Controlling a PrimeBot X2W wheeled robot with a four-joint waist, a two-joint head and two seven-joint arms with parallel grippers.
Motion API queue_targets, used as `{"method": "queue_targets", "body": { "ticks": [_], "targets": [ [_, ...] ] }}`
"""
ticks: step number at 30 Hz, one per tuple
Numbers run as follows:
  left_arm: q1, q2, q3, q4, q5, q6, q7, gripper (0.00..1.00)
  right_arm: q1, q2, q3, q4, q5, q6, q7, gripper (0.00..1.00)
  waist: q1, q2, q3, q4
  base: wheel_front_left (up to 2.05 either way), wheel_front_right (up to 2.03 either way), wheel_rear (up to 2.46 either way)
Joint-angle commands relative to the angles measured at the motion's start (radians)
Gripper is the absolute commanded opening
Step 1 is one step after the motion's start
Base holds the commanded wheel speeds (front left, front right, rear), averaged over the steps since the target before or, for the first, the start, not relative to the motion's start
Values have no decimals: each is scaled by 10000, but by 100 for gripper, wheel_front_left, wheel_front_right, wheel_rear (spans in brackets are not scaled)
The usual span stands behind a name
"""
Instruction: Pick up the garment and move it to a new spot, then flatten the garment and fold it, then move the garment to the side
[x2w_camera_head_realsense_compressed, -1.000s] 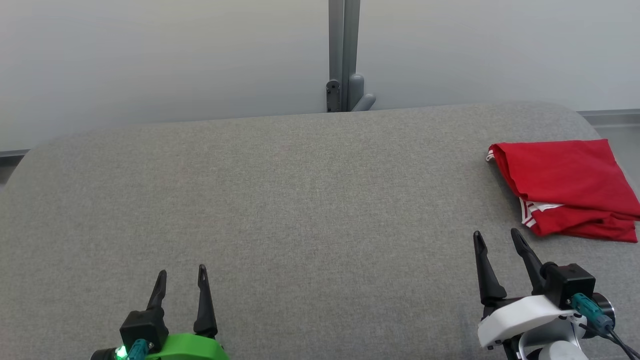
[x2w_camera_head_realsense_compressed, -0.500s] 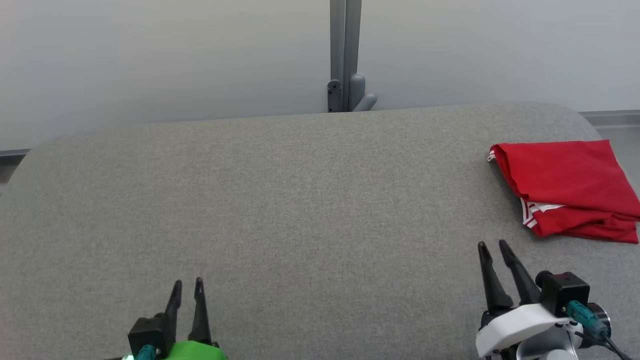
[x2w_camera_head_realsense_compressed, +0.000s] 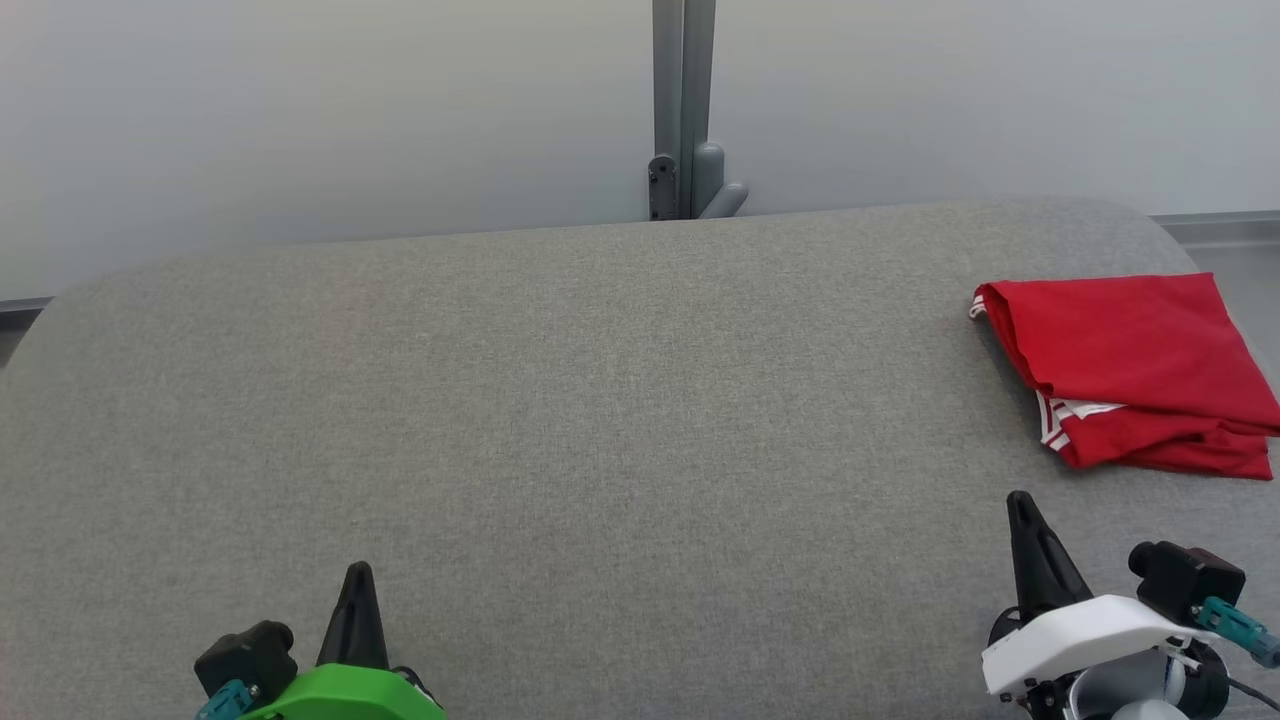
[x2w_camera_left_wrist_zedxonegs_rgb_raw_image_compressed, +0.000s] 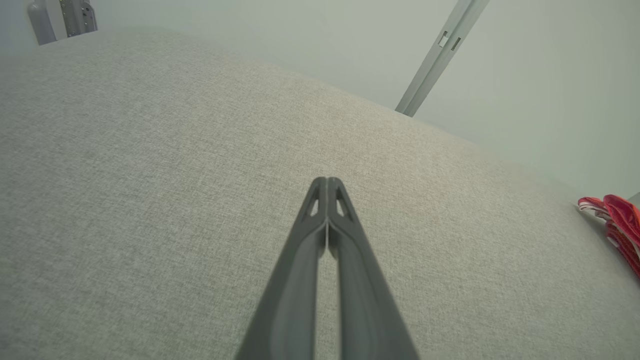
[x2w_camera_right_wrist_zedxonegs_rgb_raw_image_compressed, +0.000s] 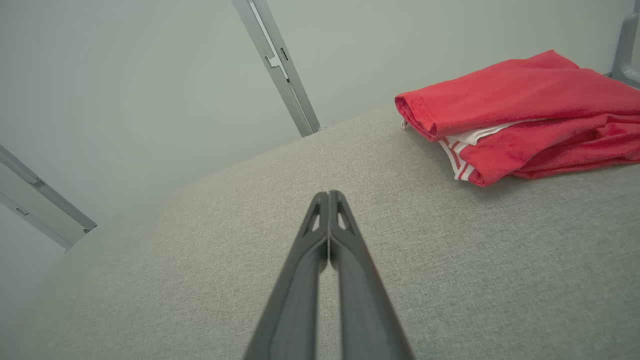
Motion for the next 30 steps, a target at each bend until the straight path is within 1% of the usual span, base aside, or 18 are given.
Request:
{"method": "queue_targets", "body": {
  "ticks": [1,30],
  "targets": [
    [-392,16,104,-160,-548,-101,98,0,-273,-41,-121,-144,568,-2,120,0,0,0,12,-14,0,0,0],
    [-992,27,571,-215,-4509,-715,1061,0,-533,-54,-827,-79,4680,-4,1107,0,0,0,155,-171,0,0,0]
  ]
}}
